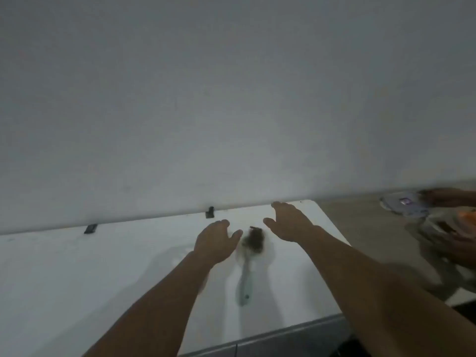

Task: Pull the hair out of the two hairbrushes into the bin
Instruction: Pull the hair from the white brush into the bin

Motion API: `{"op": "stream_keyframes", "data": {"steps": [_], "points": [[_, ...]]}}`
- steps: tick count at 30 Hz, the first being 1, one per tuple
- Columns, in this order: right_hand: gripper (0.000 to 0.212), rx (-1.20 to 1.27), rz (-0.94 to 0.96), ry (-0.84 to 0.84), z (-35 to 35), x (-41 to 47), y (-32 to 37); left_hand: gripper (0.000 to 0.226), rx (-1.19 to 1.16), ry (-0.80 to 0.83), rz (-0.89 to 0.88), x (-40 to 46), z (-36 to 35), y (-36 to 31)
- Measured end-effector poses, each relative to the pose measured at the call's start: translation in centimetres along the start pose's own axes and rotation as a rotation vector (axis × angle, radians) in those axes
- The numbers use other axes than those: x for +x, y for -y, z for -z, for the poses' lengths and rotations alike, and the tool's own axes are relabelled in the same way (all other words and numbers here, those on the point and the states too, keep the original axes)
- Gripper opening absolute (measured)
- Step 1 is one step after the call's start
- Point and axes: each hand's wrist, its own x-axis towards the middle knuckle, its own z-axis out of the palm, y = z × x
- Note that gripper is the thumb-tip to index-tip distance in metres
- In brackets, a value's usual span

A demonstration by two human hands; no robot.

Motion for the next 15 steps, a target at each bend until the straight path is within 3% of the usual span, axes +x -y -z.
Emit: {"op": "stream_keyframes", "data": {"steps": [5, 11, 15], "points": [[0.048, 0.033, -0.057, 0.09, -3.1, 0.9, -0.7, 0.051, -0.062, 0.144, 0.051, -0.5, -3.1, 0.3], [0.039, 0.087, -0.063, 0.126, -6.2, 1.7, -1.1, 0.057, 0.044, 0.271, 0.075, -0.7, -6.2, 0.4], [0.037, 0.156, -0.103, 0.125, -7.6, 2.2, -1.2, 0.056, 0.038, 0.288, 0.127, -0.6, -7.9, 0.6]]}}
